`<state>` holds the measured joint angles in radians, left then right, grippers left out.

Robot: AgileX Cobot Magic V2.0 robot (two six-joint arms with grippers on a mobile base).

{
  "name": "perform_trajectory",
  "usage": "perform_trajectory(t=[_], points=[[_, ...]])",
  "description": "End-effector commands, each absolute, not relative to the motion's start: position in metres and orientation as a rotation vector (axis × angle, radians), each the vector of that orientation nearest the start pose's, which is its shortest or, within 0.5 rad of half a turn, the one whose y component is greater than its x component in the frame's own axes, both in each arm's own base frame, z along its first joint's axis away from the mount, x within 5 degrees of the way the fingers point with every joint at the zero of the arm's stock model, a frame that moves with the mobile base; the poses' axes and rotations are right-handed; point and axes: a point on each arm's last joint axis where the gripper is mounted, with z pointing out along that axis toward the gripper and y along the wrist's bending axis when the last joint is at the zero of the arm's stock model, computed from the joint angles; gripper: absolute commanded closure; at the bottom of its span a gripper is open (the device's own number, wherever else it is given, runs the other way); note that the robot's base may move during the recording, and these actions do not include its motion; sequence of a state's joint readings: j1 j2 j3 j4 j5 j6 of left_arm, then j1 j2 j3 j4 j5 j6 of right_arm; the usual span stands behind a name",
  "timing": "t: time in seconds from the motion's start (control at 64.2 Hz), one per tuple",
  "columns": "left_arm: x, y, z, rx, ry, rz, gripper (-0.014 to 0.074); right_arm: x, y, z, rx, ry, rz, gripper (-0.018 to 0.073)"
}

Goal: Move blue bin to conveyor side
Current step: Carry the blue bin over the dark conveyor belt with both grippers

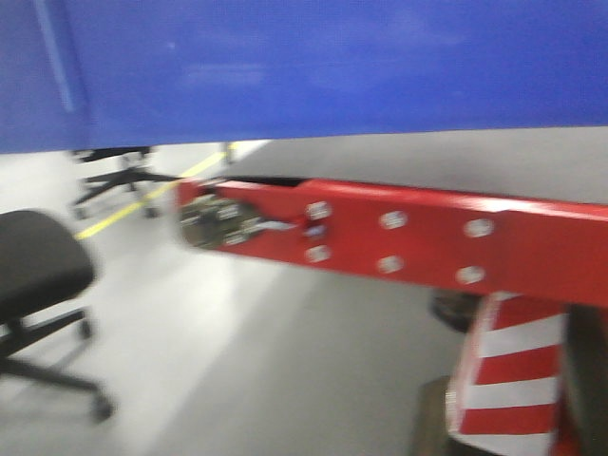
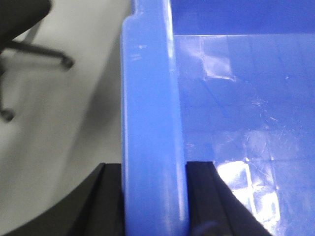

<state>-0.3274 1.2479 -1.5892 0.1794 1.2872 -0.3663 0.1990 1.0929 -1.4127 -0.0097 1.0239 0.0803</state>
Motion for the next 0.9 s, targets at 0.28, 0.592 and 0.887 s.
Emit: perform_trajectory(t=[0.28,0.592,0.887], points=[[0.2161,-0.0631,0.4721,-0.041,2.305,-0.179,0.0615,0.1932,0.0412,0.4786,-0.130,2.014,0.198,0.0638],[0.2161,-0.0631,0.4721,-0.041,2.305,-0.179,0.0615,0.1932,0.0412,0.4786,-0.130,2.014,0.198,0.0638],[0.2161,-0.0631,0.4721,-0.041,2.305,-0.179,0.0615,0.1932,0.0412,0.4786,-0.130,2.014,0.198,0.0638]])
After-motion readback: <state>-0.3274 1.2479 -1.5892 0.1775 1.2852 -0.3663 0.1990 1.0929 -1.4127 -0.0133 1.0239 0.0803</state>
